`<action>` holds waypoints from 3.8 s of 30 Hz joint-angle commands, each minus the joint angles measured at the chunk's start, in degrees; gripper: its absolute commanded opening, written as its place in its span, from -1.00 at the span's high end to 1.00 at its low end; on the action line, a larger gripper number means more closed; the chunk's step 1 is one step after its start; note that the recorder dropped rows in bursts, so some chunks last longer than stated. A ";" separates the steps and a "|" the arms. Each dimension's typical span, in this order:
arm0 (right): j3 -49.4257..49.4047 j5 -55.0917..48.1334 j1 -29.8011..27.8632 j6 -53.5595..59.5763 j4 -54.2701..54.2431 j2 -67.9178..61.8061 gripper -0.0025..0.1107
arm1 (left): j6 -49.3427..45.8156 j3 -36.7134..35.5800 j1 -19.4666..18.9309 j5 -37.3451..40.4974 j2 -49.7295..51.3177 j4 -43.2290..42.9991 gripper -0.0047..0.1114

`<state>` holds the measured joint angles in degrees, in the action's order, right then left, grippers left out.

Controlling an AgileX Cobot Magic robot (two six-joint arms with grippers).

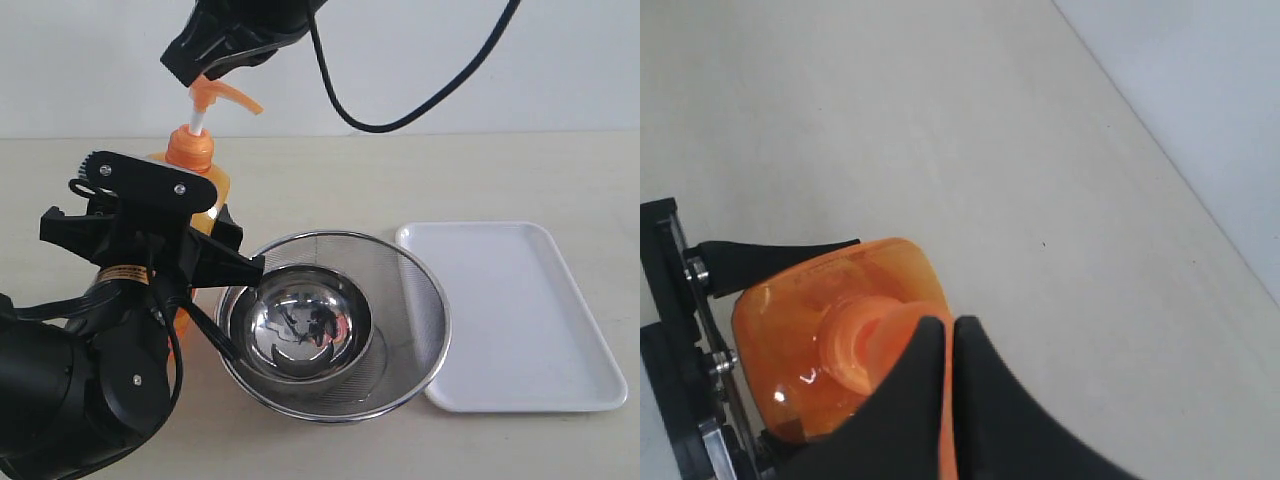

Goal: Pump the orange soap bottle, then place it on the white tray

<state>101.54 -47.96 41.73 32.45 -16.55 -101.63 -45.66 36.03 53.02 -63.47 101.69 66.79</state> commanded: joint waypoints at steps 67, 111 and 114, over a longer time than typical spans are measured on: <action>0.20 -8.49 2.81 -2.65 1.96 -4.28 0.96 | -0.35 0.68 0.24 -2.50 -0.28 -1.70 0.84; 0.20 -8.49 2.81 -3.02 2.06 -4.28 0.96 | -0.35 0.68 0.24 -2.50 -0.28 -1.70 0.84; 0.20 -8.98 2.81 -3.02 2.05 -4.28 0.96 | -0.35 0.68 0.24 -2.50 -0.28 -1.70 0.84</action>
<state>103.21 -50.59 43.94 29.45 -14.38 -103.91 -46.59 36.03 53.02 -63.67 101.69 67.55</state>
